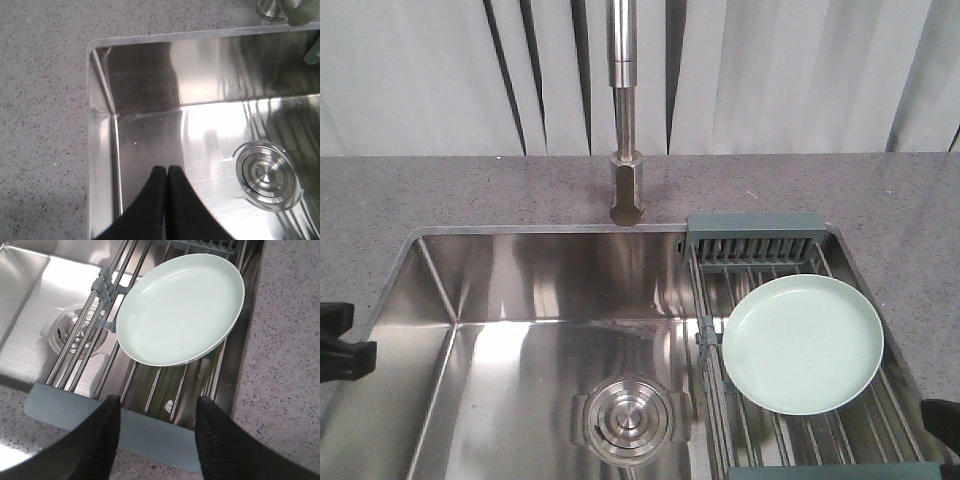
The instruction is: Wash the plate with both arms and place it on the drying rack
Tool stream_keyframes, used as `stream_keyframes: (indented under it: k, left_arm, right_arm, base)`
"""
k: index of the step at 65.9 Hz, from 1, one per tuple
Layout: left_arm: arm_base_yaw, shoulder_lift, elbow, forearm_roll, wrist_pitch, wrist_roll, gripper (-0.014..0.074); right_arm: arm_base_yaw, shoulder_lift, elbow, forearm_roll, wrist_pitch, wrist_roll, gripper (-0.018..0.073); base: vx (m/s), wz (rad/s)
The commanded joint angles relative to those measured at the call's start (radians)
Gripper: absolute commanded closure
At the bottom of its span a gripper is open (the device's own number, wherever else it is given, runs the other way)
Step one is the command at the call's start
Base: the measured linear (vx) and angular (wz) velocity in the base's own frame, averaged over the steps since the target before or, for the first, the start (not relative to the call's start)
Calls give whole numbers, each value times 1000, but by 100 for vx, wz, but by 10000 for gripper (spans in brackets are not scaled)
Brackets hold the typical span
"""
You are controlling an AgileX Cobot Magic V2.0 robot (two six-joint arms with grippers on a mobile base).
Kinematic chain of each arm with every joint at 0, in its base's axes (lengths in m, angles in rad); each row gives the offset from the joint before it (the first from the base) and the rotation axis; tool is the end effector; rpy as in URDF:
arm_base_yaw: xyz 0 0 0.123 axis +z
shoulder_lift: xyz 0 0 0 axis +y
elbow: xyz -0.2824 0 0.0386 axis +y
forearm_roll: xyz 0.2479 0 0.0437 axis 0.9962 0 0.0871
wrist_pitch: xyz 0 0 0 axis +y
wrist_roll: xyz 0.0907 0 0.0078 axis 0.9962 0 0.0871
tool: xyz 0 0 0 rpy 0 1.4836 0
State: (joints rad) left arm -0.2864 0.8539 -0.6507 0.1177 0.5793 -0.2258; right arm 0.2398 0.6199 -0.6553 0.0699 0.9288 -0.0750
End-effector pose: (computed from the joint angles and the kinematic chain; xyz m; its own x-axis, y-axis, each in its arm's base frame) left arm 0.1600 -0.0410 0.2959 -0.6370 0.0556 -0.7689 0.1549 0.9863 -0.0569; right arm 0.0976 0.0291 0.3053 -0.6907 -0.2029 -0.6940 -0.2978 0.9545 0.0174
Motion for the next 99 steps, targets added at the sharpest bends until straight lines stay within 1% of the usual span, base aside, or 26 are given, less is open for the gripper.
stream_keyframes:
  k: [1, 13, 63, 68, 71, 75, 78, 89, 94, 99]
  left_arm:
    - [2, -50, 12, 7, -60, 1, 603]
    - [2, -103, 39, 7, -68, 1, 603]
    - [2, -106, 42, 5, -58, -3, 603]
    - [2, -123, 58, 5, -59, 1, 603]
    - [2, -144, 74, 3, -68, 17, 603]
    - [5, -175, 107, -4, -102, 46, 603]
    - [12, -209, 137, -2, -160, 62, 603]
    - [13, -317, 271, -2, -398, 45, 603]
    - [13, -356, 322, -2, -480, 45, 603]
    - [16, -381, 366, -2, -531, 45, 603]
  right_arm:
    - [4, 1, -24, -5, -52, -4, 209]
    - [4, 1, -24, -5, -52, -4, 209]
    - [4, 1, -24, -5, -52, -4, 209]
    - [4, 1, -24, -6, -51, -4, 209]
    - [4, 1, -24, -6, -51, -4, 209]
    - [4, 1, -24, -6, -51, -4, 209]
    - [4, 1, -24, -6, -51, -4, 209]
    - [4, 1, -24, -6, -51, -4, 209]
    - [4, 1, -24, -6, -51, -4, 209]
    - [4, 1, -24, -6, -51, -4, 209]
  base:
    - [0, 0]
    - [0, 0]
    - [0, 0]
    - [0, 0]
    - [0, 0]
    - [0, 0]
    - [0, 0]
    - [0, 0]
    - [0, 0]
    - [0, 0]
